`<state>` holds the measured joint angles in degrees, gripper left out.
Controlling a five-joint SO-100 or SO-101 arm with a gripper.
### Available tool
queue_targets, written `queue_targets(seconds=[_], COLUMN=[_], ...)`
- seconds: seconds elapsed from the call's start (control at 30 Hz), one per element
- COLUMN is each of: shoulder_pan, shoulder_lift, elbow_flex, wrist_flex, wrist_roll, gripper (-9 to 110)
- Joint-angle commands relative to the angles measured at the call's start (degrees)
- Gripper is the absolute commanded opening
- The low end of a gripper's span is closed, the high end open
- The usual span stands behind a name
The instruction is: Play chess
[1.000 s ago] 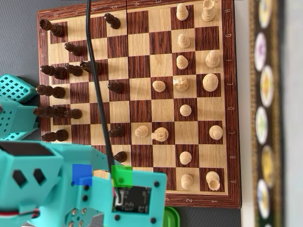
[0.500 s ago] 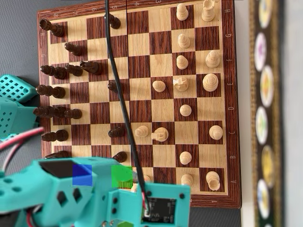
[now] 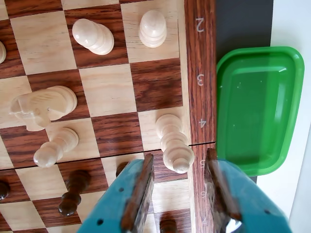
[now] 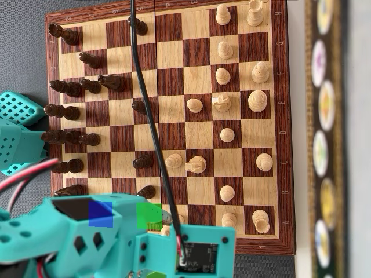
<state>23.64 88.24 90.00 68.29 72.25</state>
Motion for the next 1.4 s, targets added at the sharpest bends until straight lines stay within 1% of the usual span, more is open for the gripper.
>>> queue_targets(seconds=[0.0, 0.6, 0.8, 1.37], shoulder_pan=[0.6, 1.1, 1.6, 1.8], shoulder_lift=[-1.0, -3.5, -3.5, -3.5], elbow_flex=[-2.2, -2.8, -2.8, -2.8], wrist_flex=[0.0, -0.6, -0.7, -2.3], wrist_roll=[-0.3, -0.3, -0.3, -0.2], gripper=[16, 15, 12, 11])
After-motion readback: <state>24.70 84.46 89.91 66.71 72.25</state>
